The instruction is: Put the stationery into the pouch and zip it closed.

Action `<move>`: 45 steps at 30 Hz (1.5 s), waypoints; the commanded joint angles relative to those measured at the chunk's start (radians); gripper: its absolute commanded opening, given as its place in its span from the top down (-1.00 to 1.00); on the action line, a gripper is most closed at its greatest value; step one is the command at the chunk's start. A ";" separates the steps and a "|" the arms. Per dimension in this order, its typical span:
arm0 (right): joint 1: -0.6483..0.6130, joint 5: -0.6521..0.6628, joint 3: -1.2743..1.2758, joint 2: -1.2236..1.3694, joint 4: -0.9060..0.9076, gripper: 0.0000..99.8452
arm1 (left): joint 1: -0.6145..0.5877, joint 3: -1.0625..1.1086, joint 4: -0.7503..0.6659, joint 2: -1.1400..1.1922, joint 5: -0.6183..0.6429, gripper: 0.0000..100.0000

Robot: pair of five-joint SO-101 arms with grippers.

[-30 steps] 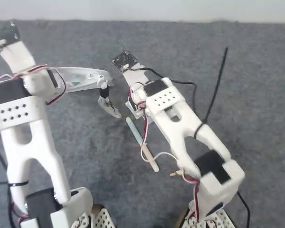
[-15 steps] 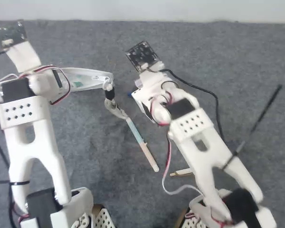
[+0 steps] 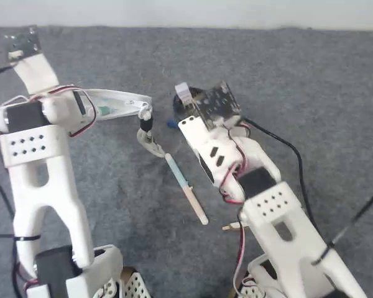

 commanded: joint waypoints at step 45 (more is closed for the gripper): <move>-0.314 0.011 0.236 0.051 -1.030 0.99 | 0.120 0.038 0.026 -0.071 -0.023 0.98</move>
